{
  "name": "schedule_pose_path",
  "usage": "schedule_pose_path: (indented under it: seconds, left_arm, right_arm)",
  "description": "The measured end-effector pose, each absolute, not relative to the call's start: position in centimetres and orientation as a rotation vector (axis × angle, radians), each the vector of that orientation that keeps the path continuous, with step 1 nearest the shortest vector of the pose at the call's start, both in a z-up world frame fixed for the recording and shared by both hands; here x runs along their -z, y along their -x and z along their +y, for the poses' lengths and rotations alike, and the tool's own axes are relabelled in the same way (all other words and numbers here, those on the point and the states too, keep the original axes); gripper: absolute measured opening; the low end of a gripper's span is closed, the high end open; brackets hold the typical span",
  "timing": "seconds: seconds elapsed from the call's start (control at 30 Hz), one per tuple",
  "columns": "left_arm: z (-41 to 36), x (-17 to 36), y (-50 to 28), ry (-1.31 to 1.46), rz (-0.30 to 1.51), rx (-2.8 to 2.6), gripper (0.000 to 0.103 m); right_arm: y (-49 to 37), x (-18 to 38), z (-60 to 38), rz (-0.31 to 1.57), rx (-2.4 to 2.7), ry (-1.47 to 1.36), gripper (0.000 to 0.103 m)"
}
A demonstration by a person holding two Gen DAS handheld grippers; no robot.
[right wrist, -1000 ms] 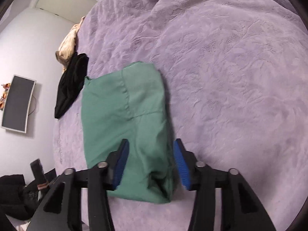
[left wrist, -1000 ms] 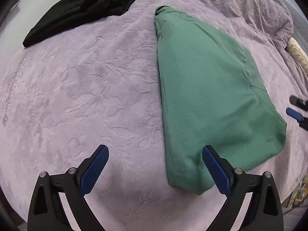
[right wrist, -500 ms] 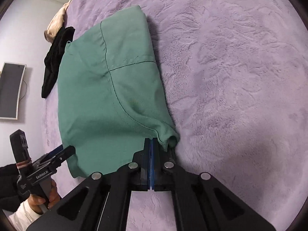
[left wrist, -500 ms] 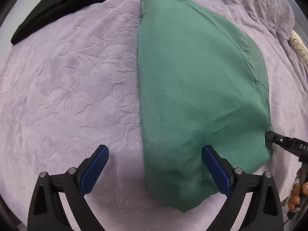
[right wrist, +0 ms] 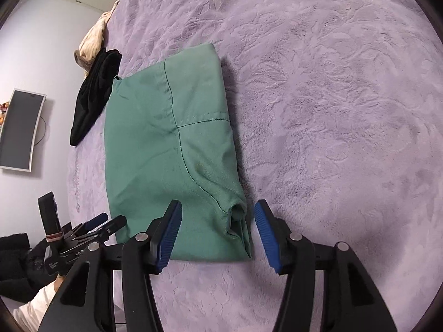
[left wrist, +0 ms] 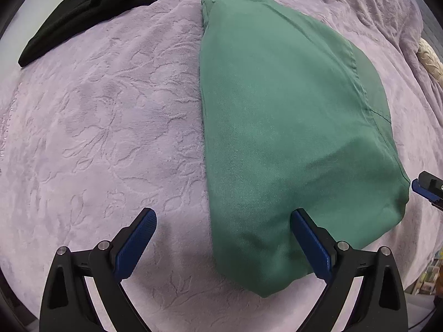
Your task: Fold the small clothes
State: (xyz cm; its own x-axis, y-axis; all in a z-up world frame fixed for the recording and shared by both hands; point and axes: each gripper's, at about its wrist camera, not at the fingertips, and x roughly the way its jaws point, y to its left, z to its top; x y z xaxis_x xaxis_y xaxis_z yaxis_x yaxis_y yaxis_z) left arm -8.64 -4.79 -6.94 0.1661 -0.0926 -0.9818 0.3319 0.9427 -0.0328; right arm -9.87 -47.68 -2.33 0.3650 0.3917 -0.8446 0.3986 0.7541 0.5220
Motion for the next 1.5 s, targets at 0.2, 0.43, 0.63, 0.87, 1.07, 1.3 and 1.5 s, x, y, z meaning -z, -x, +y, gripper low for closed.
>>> schedule_pose_path:
  seconds: [0.2,0.43,0.63,0.87,1.07,1.3,1.5]
  left_arm:
    - [-4.7,6.8,8.3,-0.213,1.388,0.308,0.098]
    - [-3.8,4.6,7.0,-0.136,1.300,0.309,0.099]
    - [-4.4,4.9,3.7,-0.071,1.303,0.379,0.102]
    - [-6.0,10.0,-0.1,0.072,1.457,0.514,0.102]
    - [-7.8,10.1,0.2,0.061,1.439,0.555,0.086]
    - [-4.3,5.6,2.0,0.090,1.387,0.663,0.049]
    - [1.0,2.3,5.9,0.088,1.384,0.685,0.049]
  right_arm:
    - [9.0,3.0,-47.4,1.257,-0.002,-0.761,0.060]
    - [7.4,3.8,-47.6,1.267,-0.034,-0.762,0.075]
    - [4.7,6.1,-48.4,1.266,-0.116,-0.812,0.080]
    - [0.4,10.5,-47.9,1.270,-0.299,-0.990,0.083]
    - [0.6,10.1,-46.3,1.226,-0.323,-1.093,0.029]
    - [3.0,4.3,-42.0,1.130,-0.417,-1.122,0.023]
    - [7.9,3.0,-35.3,1.138,-0.439,-1.186,0.023]
